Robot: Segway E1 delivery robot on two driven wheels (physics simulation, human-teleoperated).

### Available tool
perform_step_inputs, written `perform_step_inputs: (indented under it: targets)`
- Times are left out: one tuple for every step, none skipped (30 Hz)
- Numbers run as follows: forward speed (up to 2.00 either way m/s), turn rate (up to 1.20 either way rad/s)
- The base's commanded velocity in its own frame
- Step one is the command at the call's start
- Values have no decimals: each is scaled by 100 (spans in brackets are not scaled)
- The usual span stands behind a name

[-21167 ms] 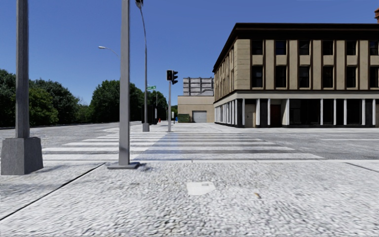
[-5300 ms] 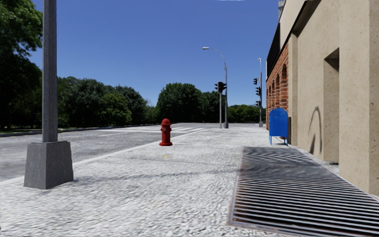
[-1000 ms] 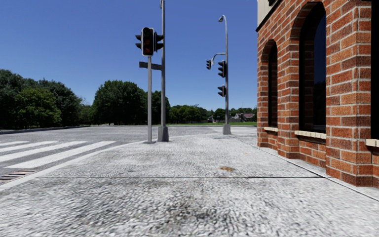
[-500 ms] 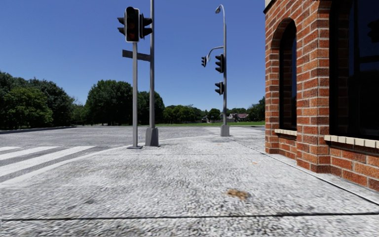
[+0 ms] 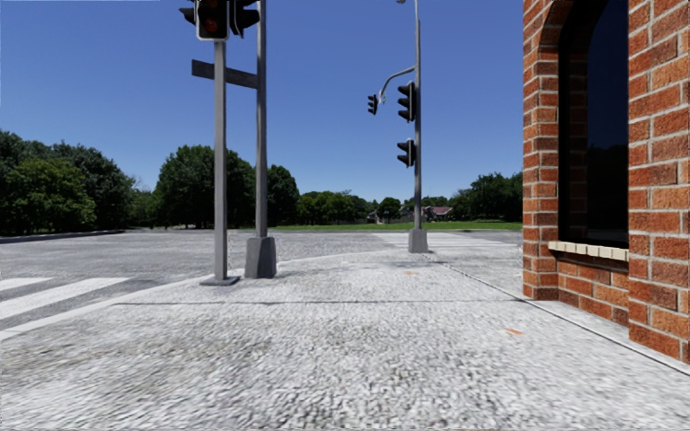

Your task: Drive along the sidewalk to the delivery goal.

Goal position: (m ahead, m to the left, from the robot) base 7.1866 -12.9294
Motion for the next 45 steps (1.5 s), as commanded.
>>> perform_step_inputs:
  targets:
    - [200, 0]
    - [200, 0]
    - [200, 0]
    - [200, 0]
    - [200, 0]
    - [200, 0]
    - [200, 0]
    - [200, 0]
    - [200, 0]
    - [200, 0]
    - [200, 0]
    - [200, -9]
    - [200, -21]
    - [194, -26]
    - [194, -26]
    - [179, -28]
    - [158, -28]
    - [134, -29]
    - [125, -29]
    - [125, -29]
    - [123, -29]
    - [121, -29]
    - [121, -29]
    - [120, -29]
    - [120, -29]
    - [120, -29]
    - [120, -29]
    - [120, -29]
    - [120, -29]
    - [120, -29]
    - [120, -29]
    - [120, -29]
    - [120, -29]
    - [120, -30]
    - [120, -33]
    - [120, -39]
    - [120, -45]
    - [120, -45]
    - [120, -48]
    - [120, -49]
    - [120, -49]
    - [120, -49]
    - [120, -49]
    - [120, -49]
    - [120, -49]
